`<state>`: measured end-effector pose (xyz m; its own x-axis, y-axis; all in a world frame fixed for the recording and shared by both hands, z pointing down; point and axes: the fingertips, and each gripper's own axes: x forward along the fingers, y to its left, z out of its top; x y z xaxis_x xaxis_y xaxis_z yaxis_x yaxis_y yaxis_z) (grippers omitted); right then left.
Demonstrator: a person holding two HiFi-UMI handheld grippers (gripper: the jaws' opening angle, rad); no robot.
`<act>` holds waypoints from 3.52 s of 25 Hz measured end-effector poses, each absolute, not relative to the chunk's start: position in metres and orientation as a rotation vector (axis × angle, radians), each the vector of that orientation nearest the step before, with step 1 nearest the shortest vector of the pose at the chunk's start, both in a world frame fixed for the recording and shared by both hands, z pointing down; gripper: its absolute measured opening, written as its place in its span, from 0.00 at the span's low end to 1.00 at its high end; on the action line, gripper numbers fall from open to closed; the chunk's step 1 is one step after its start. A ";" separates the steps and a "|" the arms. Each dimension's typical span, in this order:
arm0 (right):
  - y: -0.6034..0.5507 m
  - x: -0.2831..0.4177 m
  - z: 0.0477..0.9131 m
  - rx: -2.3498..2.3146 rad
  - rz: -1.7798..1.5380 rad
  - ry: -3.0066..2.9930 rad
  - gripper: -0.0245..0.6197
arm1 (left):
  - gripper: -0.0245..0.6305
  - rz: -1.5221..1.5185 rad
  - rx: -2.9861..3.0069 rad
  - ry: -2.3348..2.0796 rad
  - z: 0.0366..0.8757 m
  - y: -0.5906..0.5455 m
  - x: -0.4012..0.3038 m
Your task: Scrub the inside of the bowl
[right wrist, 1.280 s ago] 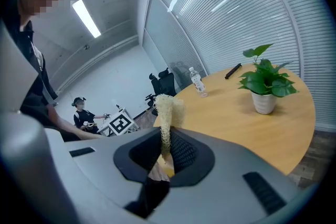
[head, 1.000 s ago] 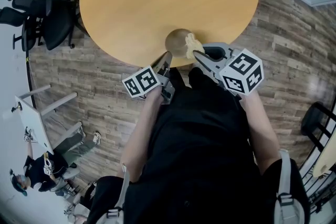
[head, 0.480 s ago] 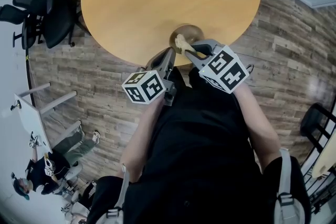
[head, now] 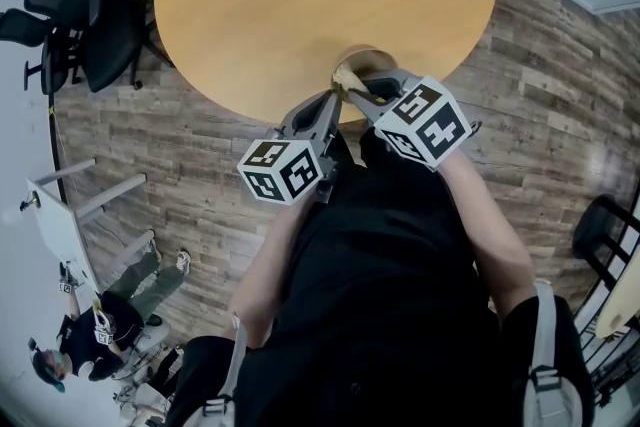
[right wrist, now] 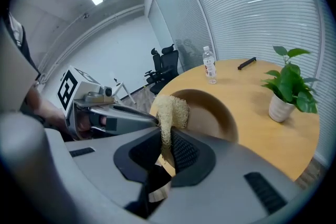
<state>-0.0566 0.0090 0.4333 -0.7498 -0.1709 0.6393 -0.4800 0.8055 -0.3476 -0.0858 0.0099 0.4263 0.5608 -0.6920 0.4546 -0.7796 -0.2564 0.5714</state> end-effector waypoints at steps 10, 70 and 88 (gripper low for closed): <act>-0.006 -0.041 0.431 0.625 1.165 -2.389 0.10 | 0.06 0.184 2.059 -1.174 0.423 0.012 -0.079; 0.003 -0.041 0.448 0.432 0.303 -2.402 0.10 | 0.06 0.270 2.124 -1.154 0.421 0.002 -0.068; -0.032 -0.023 0.441 0.768 2.096 -2.281 0.10 | 0.06 0.284 2.180 -1.210 0.413 -0.002 -0.071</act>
<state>-0.0228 -0.0322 0.4409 -0.8830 -0.3767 0.2802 -0.3109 0.0219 -0.9502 -0.0709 -0.0021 0.4133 0.5565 -0.6902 0.4625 -0.8239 -0.3868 0.4142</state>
